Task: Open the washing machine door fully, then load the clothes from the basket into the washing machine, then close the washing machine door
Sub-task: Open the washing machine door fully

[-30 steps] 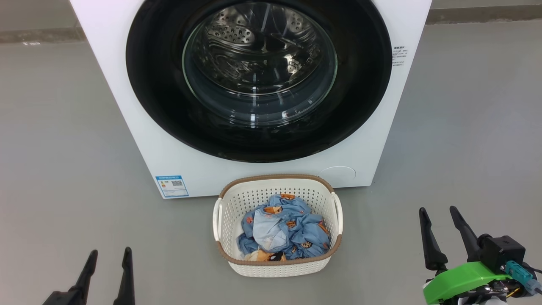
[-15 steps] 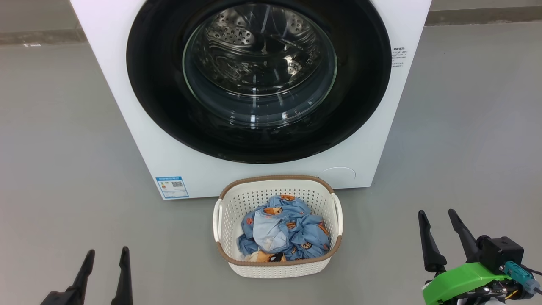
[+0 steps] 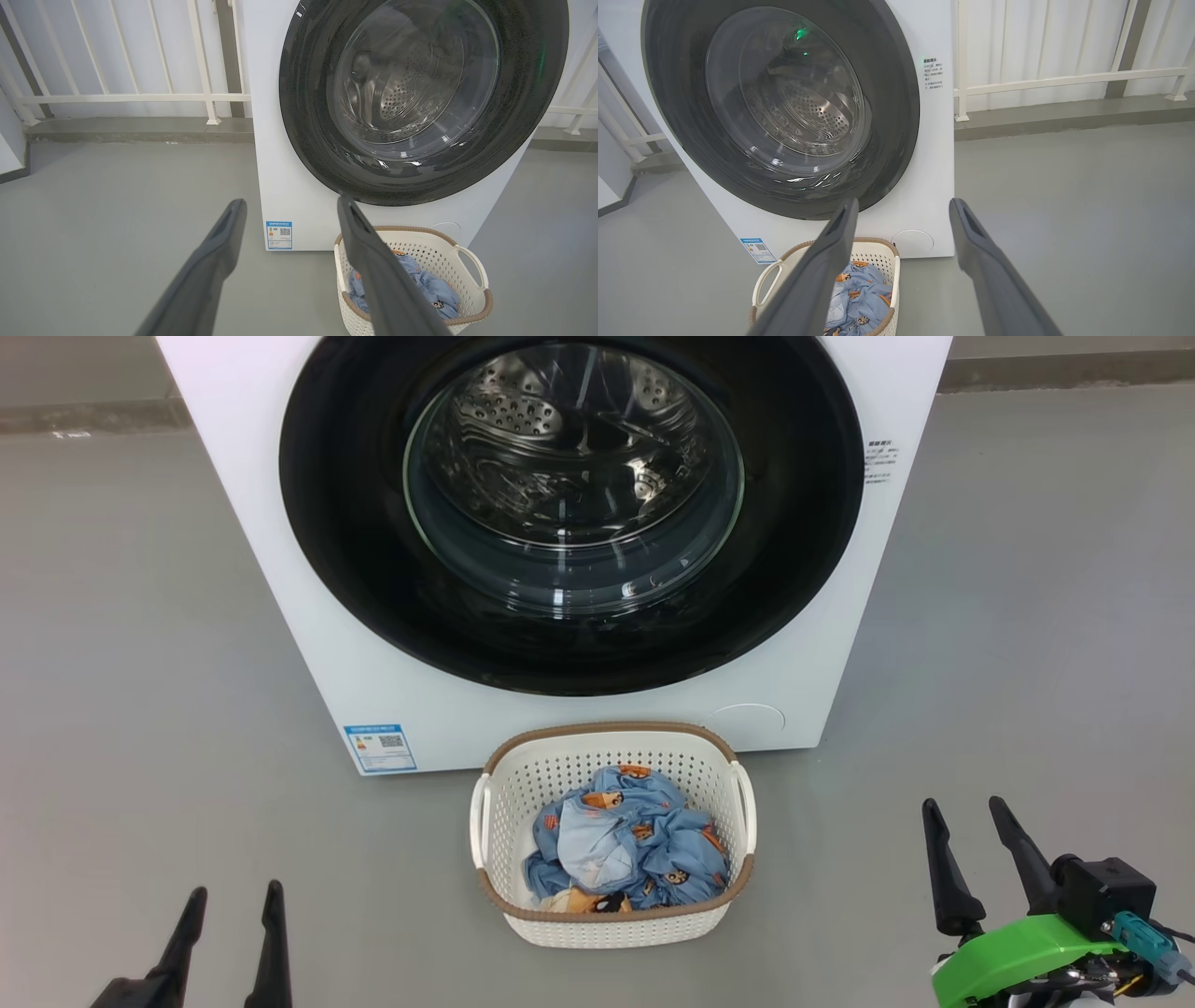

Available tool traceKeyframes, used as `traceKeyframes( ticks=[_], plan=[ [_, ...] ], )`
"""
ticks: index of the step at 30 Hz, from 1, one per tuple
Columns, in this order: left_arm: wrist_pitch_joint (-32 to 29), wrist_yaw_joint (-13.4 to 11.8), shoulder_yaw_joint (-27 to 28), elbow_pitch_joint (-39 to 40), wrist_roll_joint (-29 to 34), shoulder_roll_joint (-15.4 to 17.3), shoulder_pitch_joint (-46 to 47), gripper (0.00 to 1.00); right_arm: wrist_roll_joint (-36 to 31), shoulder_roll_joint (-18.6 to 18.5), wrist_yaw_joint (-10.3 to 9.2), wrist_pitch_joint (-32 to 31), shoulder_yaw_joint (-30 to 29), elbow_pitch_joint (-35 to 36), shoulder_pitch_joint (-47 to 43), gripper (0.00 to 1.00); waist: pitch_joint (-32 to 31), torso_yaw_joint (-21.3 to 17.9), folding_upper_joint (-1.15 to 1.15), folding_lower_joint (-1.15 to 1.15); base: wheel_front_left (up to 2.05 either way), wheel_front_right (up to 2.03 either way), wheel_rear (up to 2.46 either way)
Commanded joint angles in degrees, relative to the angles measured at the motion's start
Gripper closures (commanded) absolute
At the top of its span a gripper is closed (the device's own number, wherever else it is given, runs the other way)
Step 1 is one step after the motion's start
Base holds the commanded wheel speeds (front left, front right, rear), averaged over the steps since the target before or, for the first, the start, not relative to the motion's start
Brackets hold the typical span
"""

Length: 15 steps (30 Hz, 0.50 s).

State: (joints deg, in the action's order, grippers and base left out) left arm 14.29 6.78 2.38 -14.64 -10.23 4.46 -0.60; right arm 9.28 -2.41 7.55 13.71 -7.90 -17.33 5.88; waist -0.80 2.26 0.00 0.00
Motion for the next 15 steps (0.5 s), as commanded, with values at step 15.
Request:
traceKeyframes(
  ticks=[15],
  plan=[
    [0.7,-0.4,2.5,1.6,1.8,1.0,3.0,0.00,0.6,-0.5,-0.06,0.6,1.3,1.5,1.9,0.00,0.4,0.1,0.00,0.00,0.61,0.61,-1.21]
  ],
)
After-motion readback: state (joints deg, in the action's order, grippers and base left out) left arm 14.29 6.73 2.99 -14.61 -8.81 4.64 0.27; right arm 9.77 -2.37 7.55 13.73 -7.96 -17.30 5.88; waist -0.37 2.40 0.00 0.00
